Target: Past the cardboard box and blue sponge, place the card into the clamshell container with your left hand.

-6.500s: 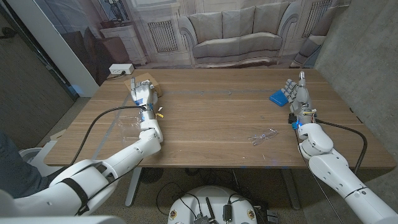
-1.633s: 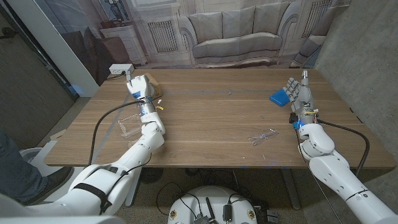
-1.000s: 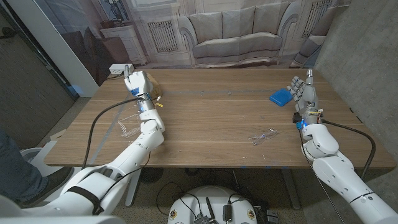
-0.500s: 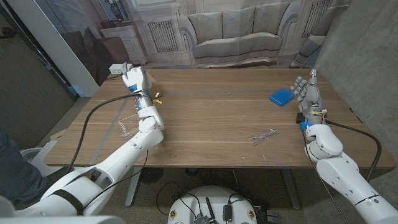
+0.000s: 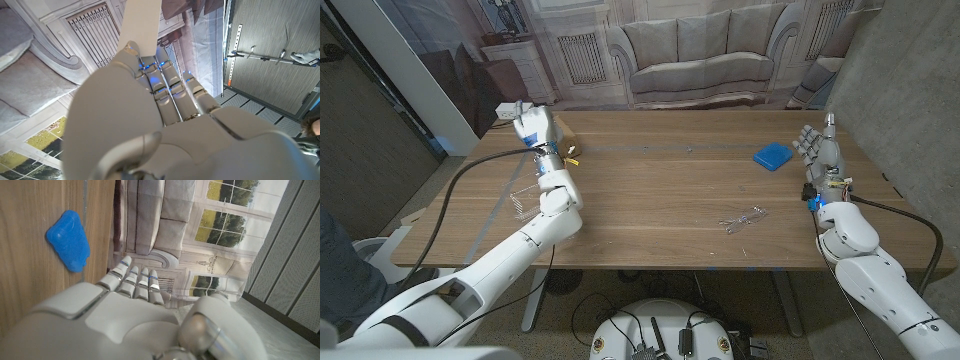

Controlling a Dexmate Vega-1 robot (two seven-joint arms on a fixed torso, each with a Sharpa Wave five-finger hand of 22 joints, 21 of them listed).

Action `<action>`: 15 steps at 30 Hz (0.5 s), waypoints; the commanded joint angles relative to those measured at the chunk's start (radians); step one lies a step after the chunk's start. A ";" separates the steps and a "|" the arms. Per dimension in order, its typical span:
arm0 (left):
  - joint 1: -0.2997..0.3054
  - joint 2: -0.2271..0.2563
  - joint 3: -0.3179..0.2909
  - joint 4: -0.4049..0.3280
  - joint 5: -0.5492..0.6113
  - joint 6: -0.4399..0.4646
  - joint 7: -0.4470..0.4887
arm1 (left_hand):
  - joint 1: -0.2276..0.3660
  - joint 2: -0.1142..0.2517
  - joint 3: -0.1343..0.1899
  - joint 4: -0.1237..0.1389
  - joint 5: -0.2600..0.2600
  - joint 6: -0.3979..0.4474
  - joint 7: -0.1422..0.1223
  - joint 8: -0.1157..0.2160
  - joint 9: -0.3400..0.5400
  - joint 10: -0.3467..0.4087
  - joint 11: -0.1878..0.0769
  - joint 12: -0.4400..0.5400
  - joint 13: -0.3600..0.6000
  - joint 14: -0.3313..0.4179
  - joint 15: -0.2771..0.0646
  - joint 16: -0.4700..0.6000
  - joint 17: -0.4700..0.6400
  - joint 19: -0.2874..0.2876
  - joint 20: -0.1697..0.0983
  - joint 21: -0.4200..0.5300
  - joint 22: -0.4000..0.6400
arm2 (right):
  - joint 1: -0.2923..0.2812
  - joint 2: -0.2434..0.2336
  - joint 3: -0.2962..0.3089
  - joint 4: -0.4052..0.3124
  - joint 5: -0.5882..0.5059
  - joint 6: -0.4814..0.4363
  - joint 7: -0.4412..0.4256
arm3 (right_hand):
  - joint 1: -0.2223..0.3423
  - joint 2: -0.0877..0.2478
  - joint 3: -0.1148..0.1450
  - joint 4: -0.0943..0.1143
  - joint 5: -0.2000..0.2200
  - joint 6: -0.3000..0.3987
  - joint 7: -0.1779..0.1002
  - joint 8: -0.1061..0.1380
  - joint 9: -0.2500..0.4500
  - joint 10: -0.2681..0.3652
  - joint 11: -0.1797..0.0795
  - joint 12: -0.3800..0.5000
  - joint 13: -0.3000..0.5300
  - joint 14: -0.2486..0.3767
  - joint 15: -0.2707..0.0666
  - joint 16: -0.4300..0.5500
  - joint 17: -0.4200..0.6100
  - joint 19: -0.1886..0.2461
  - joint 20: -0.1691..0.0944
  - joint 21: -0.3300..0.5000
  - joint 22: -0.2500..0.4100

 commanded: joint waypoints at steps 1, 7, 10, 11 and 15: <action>0.033 0.042 0.026 -0.103 0.001 0.090 -0.042 | -0.003 -0.003 0.013 0.000 -0.002 0.003 0.002 -0.002 0.001 -0.003 0.004 -0.003 0.004 0.008 -0.064 -0.002 0.003 0.011 -0.072 0.000 0.001 | -0.035 0.001 0.031 -0.018 0.007 0.003 0.005 | 0.000 0.006 -0.009 -0.001 -0.003 0.009 -0.002 -0.003 0.002 0.004 0.001 0.000 0.005 0.003 0.002 -0.006 0.004 0.007 -0.002 -0.001 0.002; 0.043 0.037 0.028 -0.118 -0.003 0.095 -0.041 | -0.004 -0.004 0.015 0.001 -0.002 0.003 0.001 -0.002 0.001 -0.002 0.005 -0.003 0.006 0.007 -0.065 -0.003 0.003 0.011 -0.070 -0.001 0.001 | -0.056 0.001 0.053 -0.035 0.002 0.004 -0.004 | 0.000 0.006 -0.010 -0.001 -0.003 0.010 -0.001 -0.003 0.002 0.005 0.001 0.000 0.005 0.003 0.002 -0.006 0.004 0.007 -0.002 -0.001 0.002; 0.046 0.037 0.034 -0.126 0.003 0.109 -0.044 | -0.005 -0.004 0.015 0.001 -0.003 0.004 0.001 -0.003 0.001 -0.001 0.005 -0.004 0.007 0.008 -0.063 -0.003 0.003 0.011 -0.070 -0.001 0.001 | -0.063 0.004 0.064 -0.041 0.002 0.003 -0.008 | 0.000 0.007 -0.010 -0.001 -0.003 0.009 -0.002 -0.003 0.002 0.005 0.001 0.000 0.005 0.002 0.001 -0.007 0.004 0.007 -0.002 -0.002 0.002; 0.049 0.038 0.032 -0.133 0.002 0.111 -0.046 | -0.005 -0.005 0.016 0.002 -0.003 0.003 0.001 -0.003 0.001 -0.002 0.005 -0.004 0.007 0.006 -0.064 -0.003 0.004 0.011 -0.070 -0.001 0.001 | -0.065 0.005 0.067 -0.043 0.004 0.002 -0.008 | 0.001 0.007 -0.010 -0.001 -0.003 0.009 -0.002 -0.003 0.002 0.005 0.002 0.000 0.005 0.002 0.001 -0.006 0.004 0.007 -0.002 -0.002 0.002; 0.062 0.045 0.032 -0.158 0.002 0.112 -0.050 | -0.006 -0.005 0.017 0.002 -0.003 0.003 0.000 -0.003 0.001 -0.002 0.006 -0.004 0.008 0.006 -0.064 -0.003 0.004 0.011 -0.068 -0.002 0.001 | -0.077 0.000 0.076 -0.067 0.006 -0.019 -0.016 | 0.001 0.007 -0.010 -0.001 -0.003 0.009 -0.002 -0.003 0.002 0.005 0.000 0.000 0.005 0.001 0.001 -0.007 0.003 0.007 -0.002 -0.002 0.002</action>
